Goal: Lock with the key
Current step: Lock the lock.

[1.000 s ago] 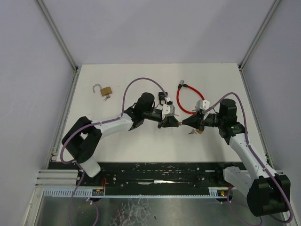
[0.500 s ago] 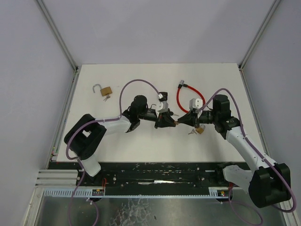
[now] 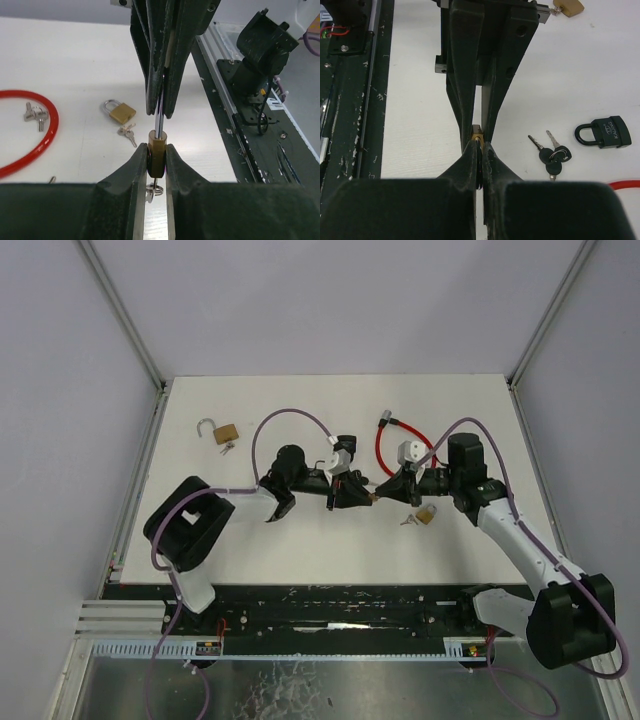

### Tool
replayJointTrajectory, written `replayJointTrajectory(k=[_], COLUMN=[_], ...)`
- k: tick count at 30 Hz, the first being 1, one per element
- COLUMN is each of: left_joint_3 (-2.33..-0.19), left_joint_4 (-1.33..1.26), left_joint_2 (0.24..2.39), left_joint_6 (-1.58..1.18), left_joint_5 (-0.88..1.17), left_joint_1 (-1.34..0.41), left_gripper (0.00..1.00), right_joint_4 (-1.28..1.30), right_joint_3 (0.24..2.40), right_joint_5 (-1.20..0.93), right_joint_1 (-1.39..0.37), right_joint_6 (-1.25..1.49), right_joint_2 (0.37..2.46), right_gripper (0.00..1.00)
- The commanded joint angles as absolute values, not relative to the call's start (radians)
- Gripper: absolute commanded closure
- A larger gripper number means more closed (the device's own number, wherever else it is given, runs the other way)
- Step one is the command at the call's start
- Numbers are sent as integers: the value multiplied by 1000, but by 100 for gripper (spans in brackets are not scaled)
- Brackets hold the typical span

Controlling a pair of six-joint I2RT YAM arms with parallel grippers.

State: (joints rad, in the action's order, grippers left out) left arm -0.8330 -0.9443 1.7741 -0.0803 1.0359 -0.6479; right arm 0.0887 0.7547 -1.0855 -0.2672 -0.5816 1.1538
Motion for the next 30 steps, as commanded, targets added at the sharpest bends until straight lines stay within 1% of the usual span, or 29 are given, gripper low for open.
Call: replayJointTrajectory(k=[1,4,8,11,15,18,21,24,26,30], left_joint_3=[-849,-806,-767,-707,-671,-667,-675,-717,-752,-824], left_joint_4=[-1337,-1299,-1217,-1204,-1140,-1140,-1136,-999,-915,-789], left_joint_2=[1681,1637,1573,1506,1454,1461,1480,1489,1507,1552], left_joint_6=[-141,-116,-51,6,65,62,76,148,176,212], left_joint_5=[1072,996,943,886,854,868,839,791,748,720], left_joint_1=[-680,-681,-681,-681,-681,-682,-697,-727,-746,-776], left_gripper=[96,68,48,40,35,34,34,34,36,42], right_joint_4=[191,193,198,199,198,204,197,206,209,204], right_joint_3=[776,782,784,791,787,787,777,773,769,761], right_joint_5=[-1076,-1146,-1205,-1241,-1266,-1295,-1312,-1342,-1350,-1353], right_joint_1=[-209,-125,-39,4,29,45,50,52,54,55], right_joint_6=[-563,-519,-486,-462,-456,-455,-455,-471,-481,-481], right_joint_2=[1117,1027,937,902,884,881,873,872,868,868], right_gripper=[100,100,100,100,100,100,100,100,100,100])
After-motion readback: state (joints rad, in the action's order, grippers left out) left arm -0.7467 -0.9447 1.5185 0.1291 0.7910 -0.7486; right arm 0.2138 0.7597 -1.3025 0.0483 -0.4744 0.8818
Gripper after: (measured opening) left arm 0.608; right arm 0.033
